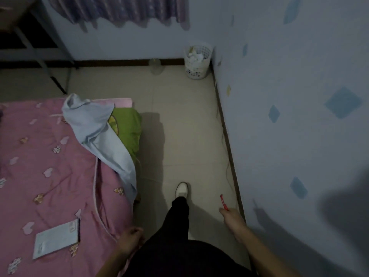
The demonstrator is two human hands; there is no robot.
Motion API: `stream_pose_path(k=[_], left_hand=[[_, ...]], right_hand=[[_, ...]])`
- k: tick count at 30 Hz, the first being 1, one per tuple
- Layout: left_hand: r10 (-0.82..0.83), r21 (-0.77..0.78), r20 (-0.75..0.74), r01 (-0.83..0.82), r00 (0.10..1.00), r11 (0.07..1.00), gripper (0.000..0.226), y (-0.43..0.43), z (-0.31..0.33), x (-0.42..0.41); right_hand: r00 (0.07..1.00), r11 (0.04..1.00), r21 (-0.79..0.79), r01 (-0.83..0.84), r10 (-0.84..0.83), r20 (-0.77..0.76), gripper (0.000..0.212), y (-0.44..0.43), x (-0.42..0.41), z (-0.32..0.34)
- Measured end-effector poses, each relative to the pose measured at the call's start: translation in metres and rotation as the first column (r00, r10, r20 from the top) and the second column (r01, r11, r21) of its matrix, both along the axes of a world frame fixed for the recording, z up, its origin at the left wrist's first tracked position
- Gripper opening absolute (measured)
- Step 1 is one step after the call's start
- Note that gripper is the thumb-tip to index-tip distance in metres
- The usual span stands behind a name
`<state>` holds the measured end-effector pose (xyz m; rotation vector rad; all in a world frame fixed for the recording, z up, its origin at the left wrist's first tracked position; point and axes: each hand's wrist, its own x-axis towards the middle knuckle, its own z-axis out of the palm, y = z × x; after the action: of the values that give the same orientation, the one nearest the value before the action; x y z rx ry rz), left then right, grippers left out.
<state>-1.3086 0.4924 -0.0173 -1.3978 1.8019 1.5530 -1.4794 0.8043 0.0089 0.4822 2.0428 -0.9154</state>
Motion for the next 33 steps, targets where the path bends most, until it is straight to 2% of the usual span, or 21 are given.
stream_pose_path(k=[3, 5, 9, 12, 15, 18, 21, 23, 25, 28, 30, 31, 33], left_hand=[[0.014, -0.025, -0.003, -0.014, 1.000, 1.000, 0.029, -0.015, -0.002, -0.059], [-0.038, -0.053, -0.009, 0.038, 0.999, 0.998, 0.034, -0.028, -0.001, -0.104], [-0.134, -0.016, -0.007, 0.134, 0.991, 0.991, 0.039, -0.063, 0.002, -0.206], [-0.131, 0.001, -0.040, 0.131, 0.991, 0.991, 0.037, -0.084, 0.009, -0.287], [-0.190, -0.017, -0.057, 0.189, 0.980, 0.982, 0.037, -0.101, 0.017, -0.361], [-0.199, -0.014, -0.090, 0.198, 0.976, 0.980, 0.034, -0.119, 0.013, -0.426], [-0.193, -0.015, -0.094, 0.192, 0.977, 0.981, 0.029, -0.134, 0.004, -0.479], [-0.170, -0.016, -0.086, 0.169, 0.982, 0.985, 0.028, -0.145, -0.005, -0.508], [-0.136, -0.015, -0.076, 0.136, 0.988, 0.991, 0.028, -0.157, -0.014, -0.535], [-0.050, -0.007, -0.057, 0.050, 0.997, 0.999, 0.026, -0.175, -0.021, -0.575], [0.007, 0.011, -0.022, -0.006, 1.000, 1.000, 0.026, -0.190, -0.020, -0.601], [0.034, 0.008, -0.006, -0.034, 0.999, 0.999, 0.026, -0.197, -0.019, -0.612], [0.104, -0.006, 0.002, -0.104, 0.995, 0.995, 0.026, -0.211, -0.017, -0.636]], right_hand=[[1.000, 1.000, 0.004, 0.006, -0.006, -0.006, 0.025, -0.021, -0.064, -0.008], [1.000, 1.000, 0.001, 0.018, -0.018, 0.019, 0.023, -0.032, -0.103, -0.010], [0.999, 0.998, 0.048, 0.037, -0.038, 0.027, 0.032, -0.045, -0.172, -0.012], [0.997, 0.996, 0.053, 0.074, -0.074, 0.004, 0.027, -0.052, -0.220, -0.004], [0.992, 0.992, 0.046, 0.118, -0.120, 0.034, 0.041, -0.056, -0.266, -0.003], [0.991, 0.991, 0.032, 0.131, -0.131, 0.014, 0.023, -0.063, -0.311, -0.001], [0.987, 0.987, 0.022, 0.158, -0.158, 0.017, 0.021, -0.073, -0.362, -0.010], [0.984, 0.985, 0.037, 0.167, -0.169, 0.059, 0.027, -0.081, -0.402, -0.020], [0.989, 0.989, 0.049, 0.138, -0.140, 0.054, 0.032, -0.095, -0.448, -0.029], [0.999, 1.000, 0.002, 0.005, -0.005, -0.041, 0.023, -0.132, -0.526, -0.024], [0.987, 0.990, -0.001, -0.142, 0.141, -0.079, 0.045, -0.164, -0.581, -0.017], [0.979, 0.982, -0.009, -0.190, 0.188, -0.078, 0.043, -0.182, -0.608, -0.011], [0.971, 0.972, -0.028, -0.234, 0.233, -0.049, 0.019, -0.216, -0.654, -0.004]])
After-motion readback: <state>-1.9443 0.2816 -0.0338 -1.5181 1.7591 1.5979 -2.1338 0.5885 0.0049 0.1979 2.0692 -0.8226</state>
